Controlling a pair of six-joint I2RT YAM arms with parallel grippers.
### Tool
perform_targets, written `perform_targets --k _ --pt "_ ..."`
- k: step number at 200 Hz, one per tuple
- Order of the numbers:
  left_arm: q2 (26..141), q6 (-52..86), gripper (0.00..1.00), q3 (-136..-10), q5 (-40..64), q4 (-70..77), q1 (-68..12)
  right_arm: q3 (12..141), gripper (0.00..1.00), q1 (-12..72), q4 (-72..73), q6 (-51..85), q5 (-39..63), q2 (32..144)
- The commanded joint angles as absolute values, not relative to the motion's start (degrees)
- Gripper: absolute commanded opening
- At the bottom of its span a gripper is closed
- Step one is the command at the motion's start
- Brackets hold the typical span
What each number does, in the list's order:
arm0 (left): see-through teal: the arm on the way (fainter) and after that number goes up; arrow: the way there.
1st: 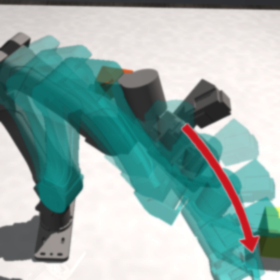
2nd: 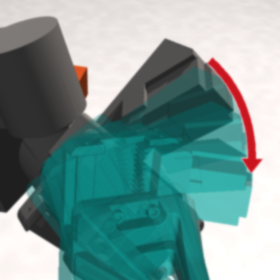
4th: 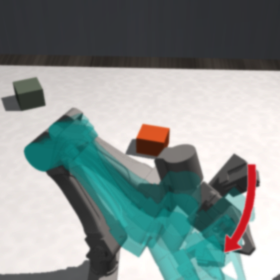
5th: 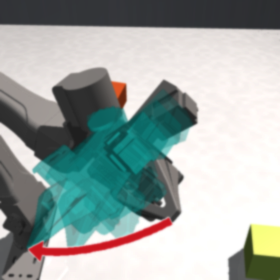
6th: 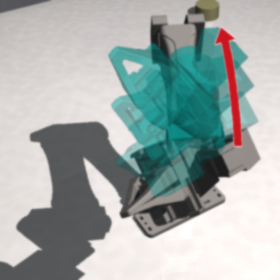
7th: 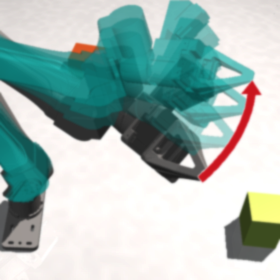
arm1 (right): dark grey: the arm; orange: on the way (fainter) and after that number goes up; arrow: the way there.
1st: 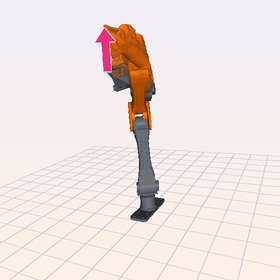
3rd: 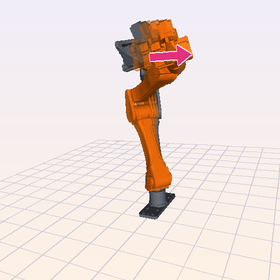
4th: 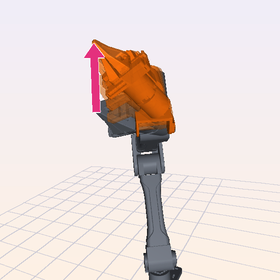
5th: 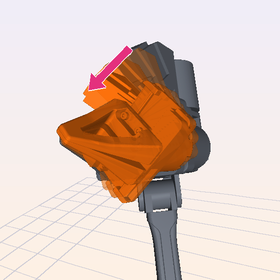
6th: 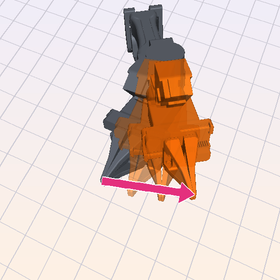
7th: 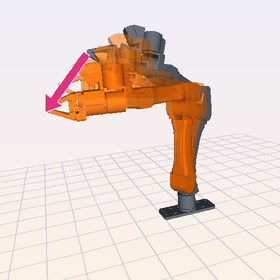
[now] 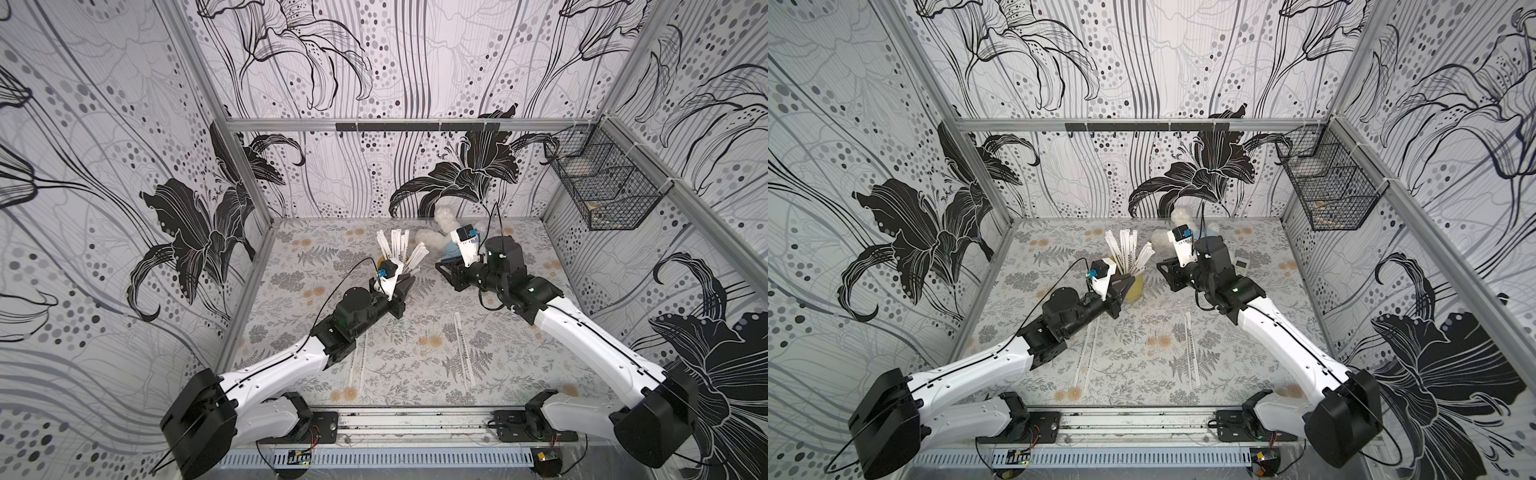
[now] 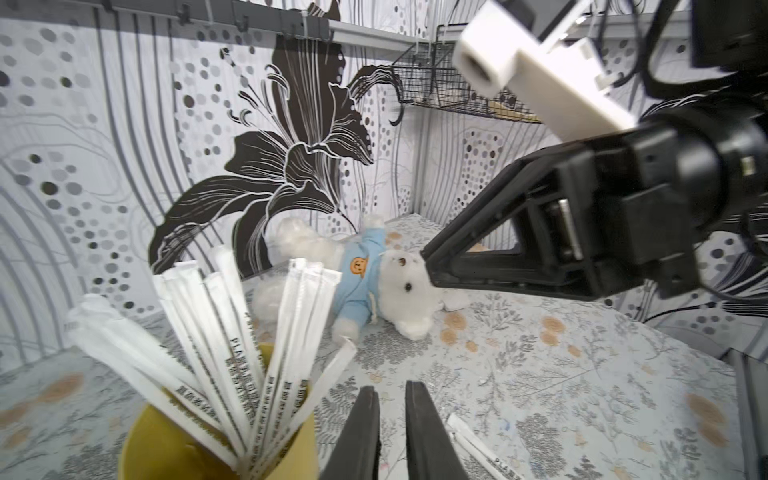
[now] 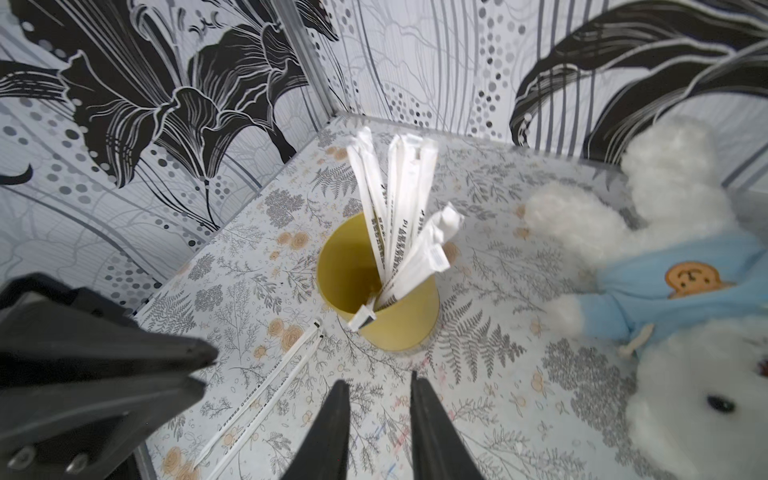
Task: Take the straws out of the storage container
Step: Place the straw at the center of the board, then pick up the straw from the container.
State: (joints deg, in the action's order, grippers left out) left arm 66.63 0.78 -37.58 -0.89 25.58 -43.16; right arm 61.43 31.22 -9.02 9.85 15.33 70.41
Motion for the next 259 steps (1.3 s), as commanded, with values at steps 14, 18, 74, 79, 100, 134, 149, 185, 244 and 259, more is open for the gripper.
perform_targets --k 14,18,74,79,100,134,149,185,244,259 --pt "67.9 -5.6 0.21 -38.09 1.1 27.32 -38.85 58.13 0.33 32.85 -0.57 6.8 17.86 67.92" --pt "68.34 -6.23 0.21 -38.06 1.52 27.87 -38.57 58.02 0.33 32.99 -0.28 6.57 18.05 67.79" --pt "75.95 -15.5 0.28 -38.66 3.17 32.48 -36.77 57.13 0.33 33.86 0.13 4.82 16.2 65.1" --pt "76.64 -16.16 0.29 -39.11 3.6 32.43 -36.61 57.05 0.33 33.84 0.05 4.83 16.02 64.96" --pt "78.75 -18.07 0.3 -40.0 5.52 32.74 -36.22 57.08 0.33 33.87 -0.69 4.83 15.13 64.64" --pt "81.32 -19.83 0.31 -40.83 6.79 34.01 -35.86 57.56 0.33 33.9 -2.28 4.58 12.12 65.42" --pt "82.65 -20.66 0.31 -41.76 6.86 33.0 -35.86 58.0 0.34 33.9 -2.71 4.57 12.1 66.28" --pt "85.57 -21.9 0.31 -42.96 5.44 34.02 -35.86 58.45 0.34 33.91 -2.47 4.62 12.23 67.79" --pt "87.28 -22.98 0.24 -45.03 5.4 32.98 -35.86 58.27 0.34 33.9 -1.98 4.92 11.2 68.67" --pt "86.94 -23.38 0.2 -44.91 5.26 33.37 -35.86 58.28 0.34 33.85 -1.95 4.57 11.16 68.76"
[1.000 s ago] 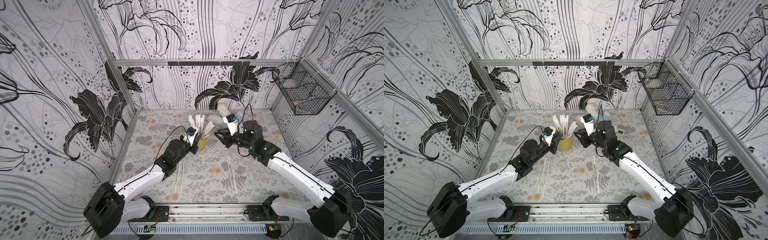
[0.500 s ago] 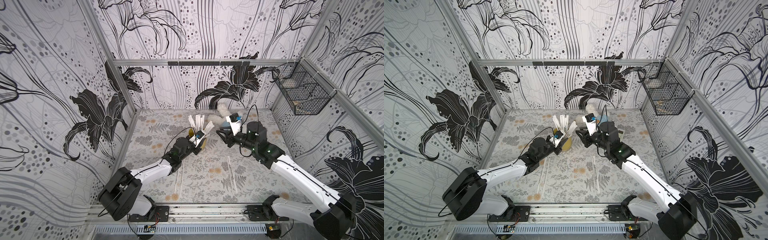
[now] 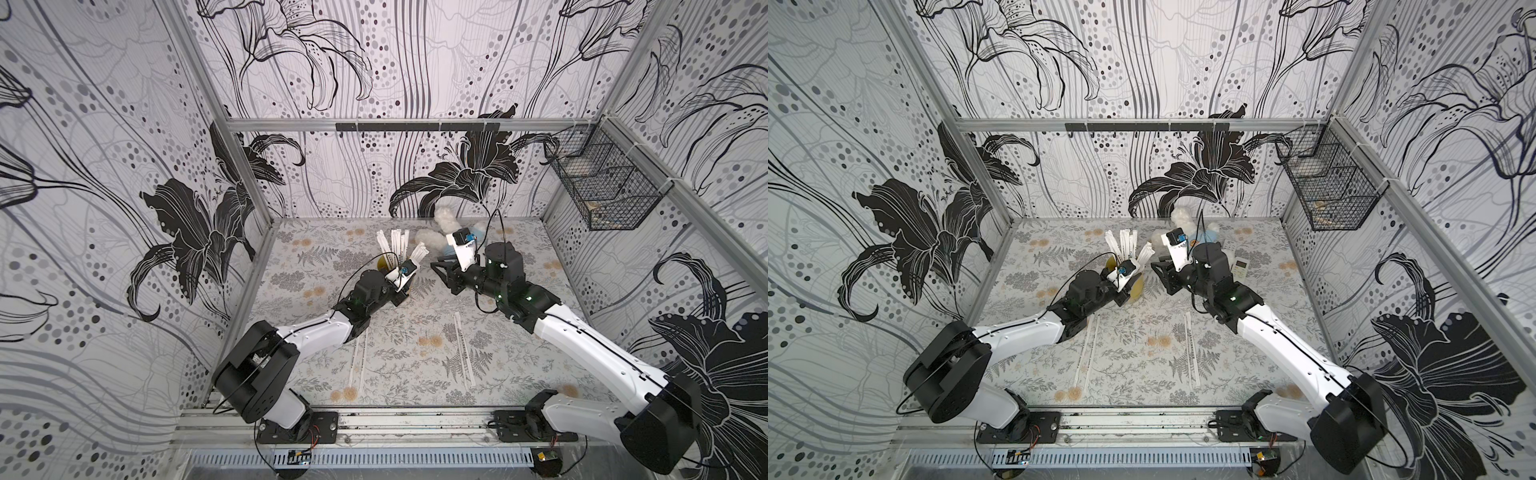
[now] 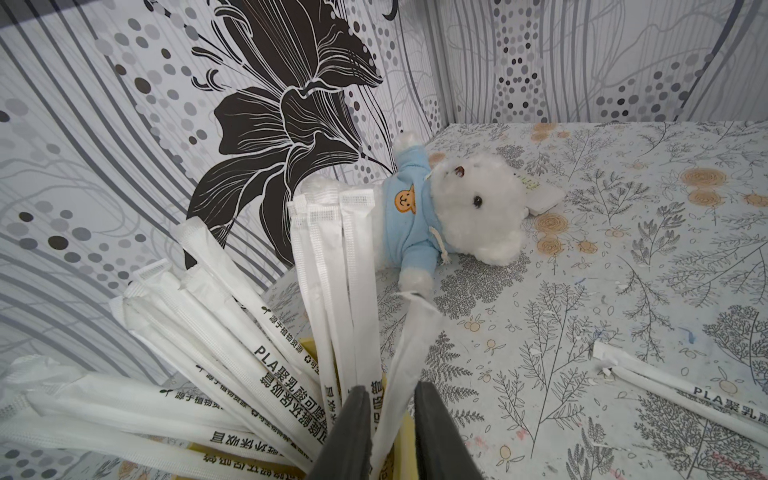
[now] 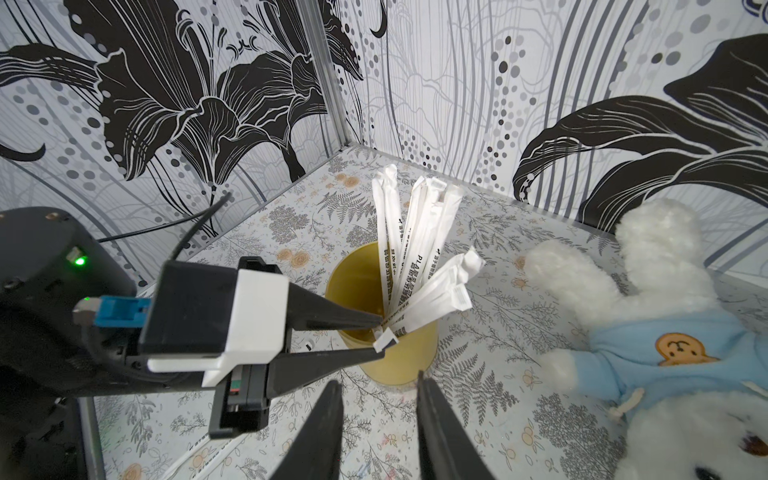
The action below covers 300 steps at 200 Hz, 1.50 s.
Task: Take the straws out of the storage container
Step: Pick up the straw from the container.
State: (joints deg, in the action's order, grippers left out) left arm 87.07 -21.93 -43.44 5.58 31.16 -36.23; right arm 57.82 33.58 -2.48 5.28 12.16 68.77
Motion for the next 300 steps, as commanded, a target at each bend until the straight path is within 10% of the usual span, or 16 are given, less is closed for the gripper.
perform_targets --k 1,51,108,173,300 --pt "86.97 -23.38 0.2 -44.91 5.31 33.38 -35.82 58.27 0.34 33.84 -1.99 4.57 11.12 68.75" --pt "86.4 -24.95 0.09 -45.55 5.52 32.87 -35.86 58.02 0.34 33.9 -1.98 4.66 10.99 68.25" --pt "87.05 -26.2 0.34 -46.18 6.2 30.65 -35.86 57.92 0.34 33.85 -2.17 4.67 10.72 66.7" --pt "89.92 -26.05 0.16 -48.43 5.07 29.96 -35.84 58.31 0.33 33.89 -2.42 5.01 12.48 67.67" --pt "91.16 -26.89 0.18 -49.19 3.56 30.38 -35.86 58.09 0.33 33.92 -2.12 5.23 12.13 67.33"
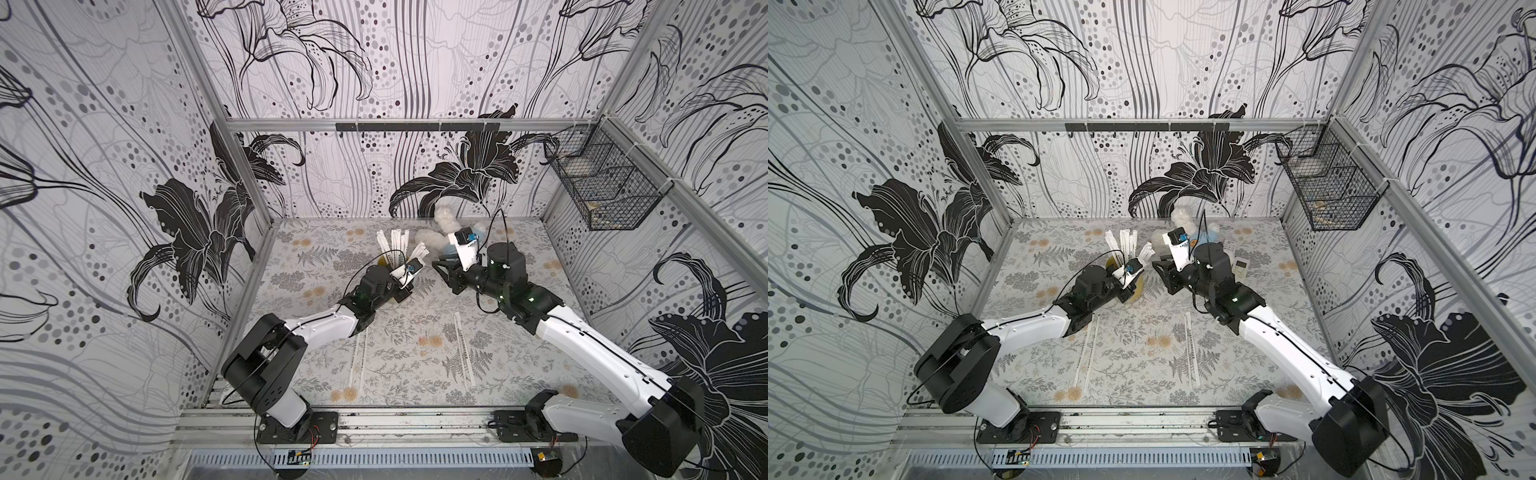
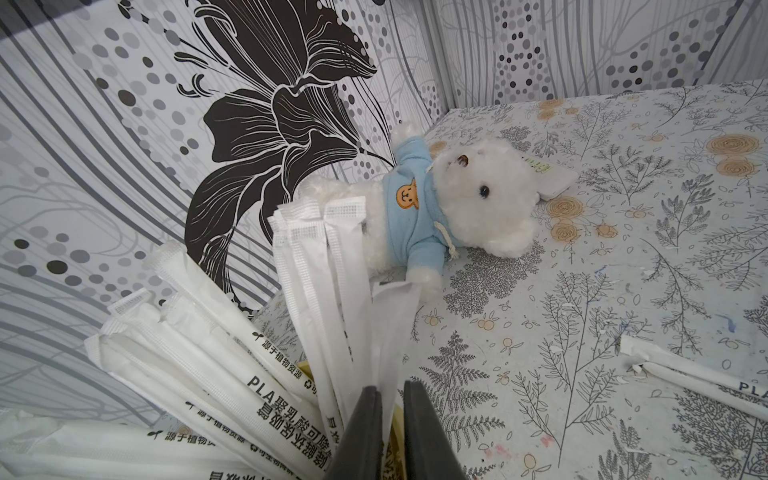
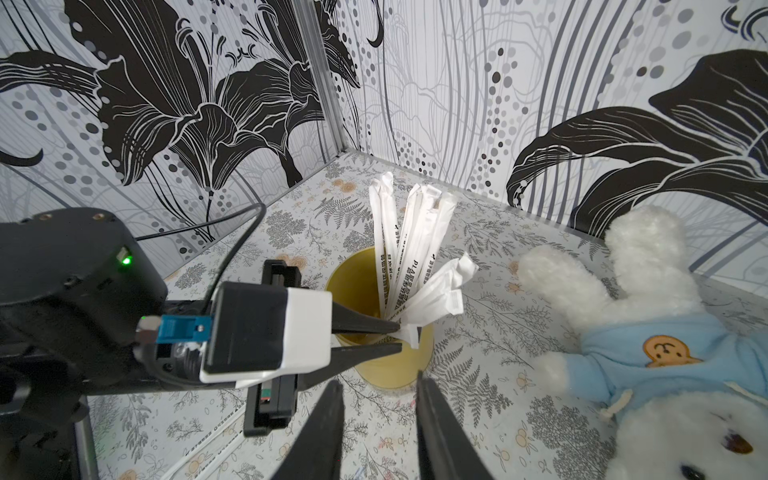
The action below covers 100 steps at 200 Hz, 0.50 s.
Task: Take the straws out of the storage container
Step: Pick up the straw from the container.
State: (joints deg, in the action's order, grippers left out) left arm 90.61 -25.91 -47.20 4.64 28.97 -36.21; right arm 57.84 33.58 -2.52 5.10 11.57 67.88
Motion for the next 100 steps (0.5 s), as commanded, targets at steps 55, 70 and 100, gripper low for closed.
perform_targets --k 55,70,100 --pt "91.74 -27.52 0.24 -49.83 2.12 30.27 -36.04 57.49 0.33 33.91 -1.85 5.19 11.78 66.71" --pt "91.93 -27.45 0.22 -50.07 1.76 30.29 -36.03 57.31 0.33 33.88 -2.02 5.18 11.65 66.53" --pt "91.29 -27.29 0.14 -49.76 1.79 30.41 -36.04 57.05 0.33 33.92 -2.22 5.1 11.08 65.87"
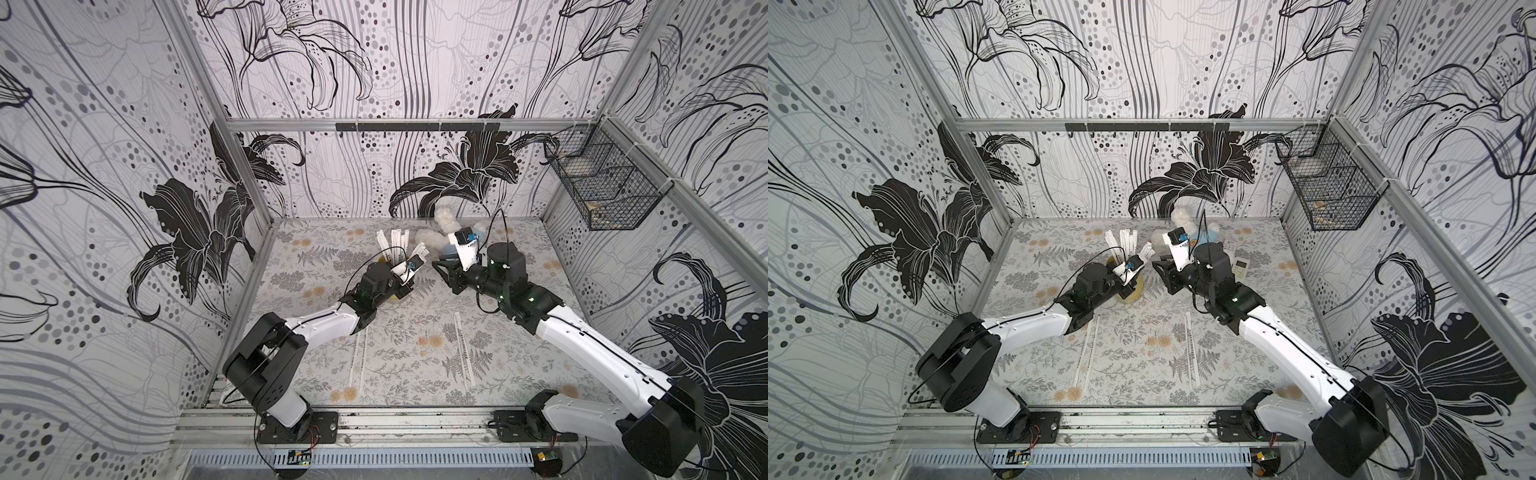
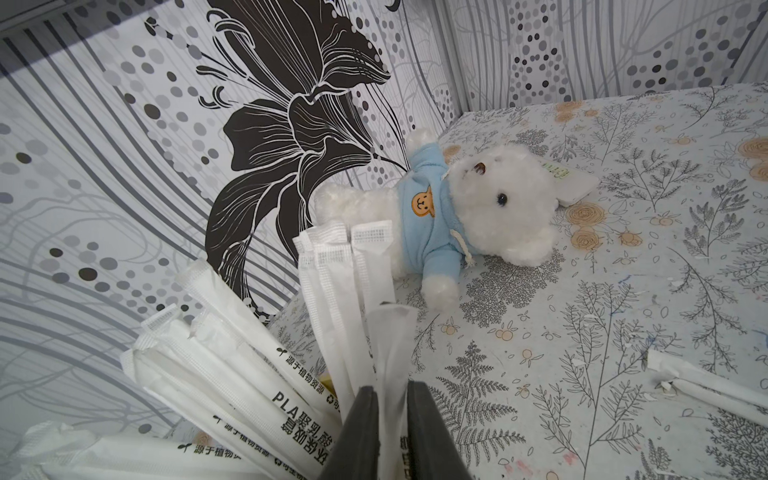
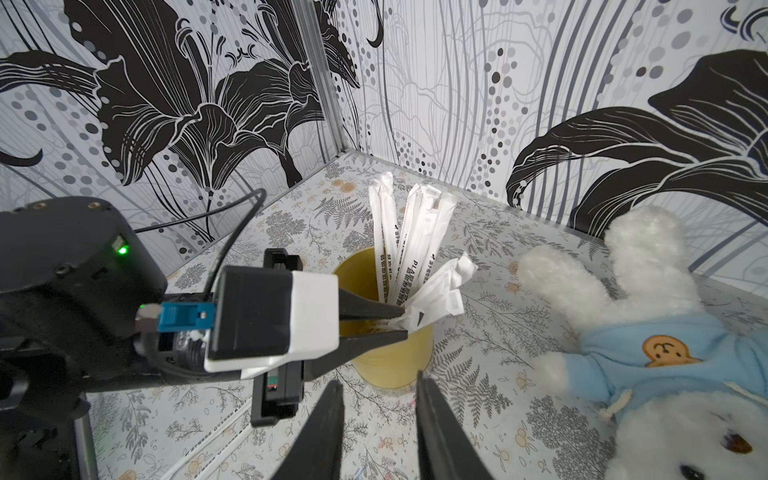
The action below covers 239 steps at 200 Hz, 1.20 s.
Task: Take the straws out of the storage container
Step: Pick up the straw from the container.
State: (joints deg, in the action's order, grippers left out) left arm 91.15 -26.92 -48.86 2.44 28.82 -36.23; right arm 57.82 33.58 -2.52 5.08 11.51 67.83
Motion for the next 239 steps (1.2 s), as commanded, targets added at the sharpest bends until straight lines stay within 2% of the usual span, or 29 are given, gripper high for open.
perform_targets --k 1,29,96,104,116,125,145,184,239 --pt "91.26 -27.27 0.14 -49.71 1.82 30.45 -36.04 57.05 0.33 33.88 -2.21 5.1 11.03 65.8" --pt "89.64 -27.16 0.09 -48.83 2.1 31.02 -36.04 56.69 0.33 33.84 -1.67 5.1 10.72 65.18" --pt "84.48 -25.84 0.05 -47.65 2.71 30.51 -36.21 56.19 0.33 33.88 -1.17 5.53 11.05 64.1" --pt "84.71 -25.94 0.08 -47.82 2.81 30.03 -36.21 56.08 0.33 33.88 -1.13 5.59 11.12 64.14" --pt "85.76 -25.77 0.27 -49.1 2.23 27.96 -36.21 55.99 0.33 33.84 -1.13 5.6 11.33 64.14" --pt "86.82 -25.77 0.35 -50.15 2.11 26.28 -36.21 56.03 0.33 33.89 -1.38 5.62 11.51 64.18" --pt "88.96 -25.08 0.4 -51.64 2.08 25.5 -36.2 56.03 0.33 33.89 -1.67 5.71 11.69 64.16" --pt "92.22 -24.87 0.38 -54.39 0.89 23.9 -36.03 56.14 0.33 33.85 -2.12 5.32 11.04 63.44" --pt "93.74 -24.7 0.23 -55.88 0.87 23.03 -35.33 56.4 0.33 33.85 -2.46 5.1 10.9 63.74"
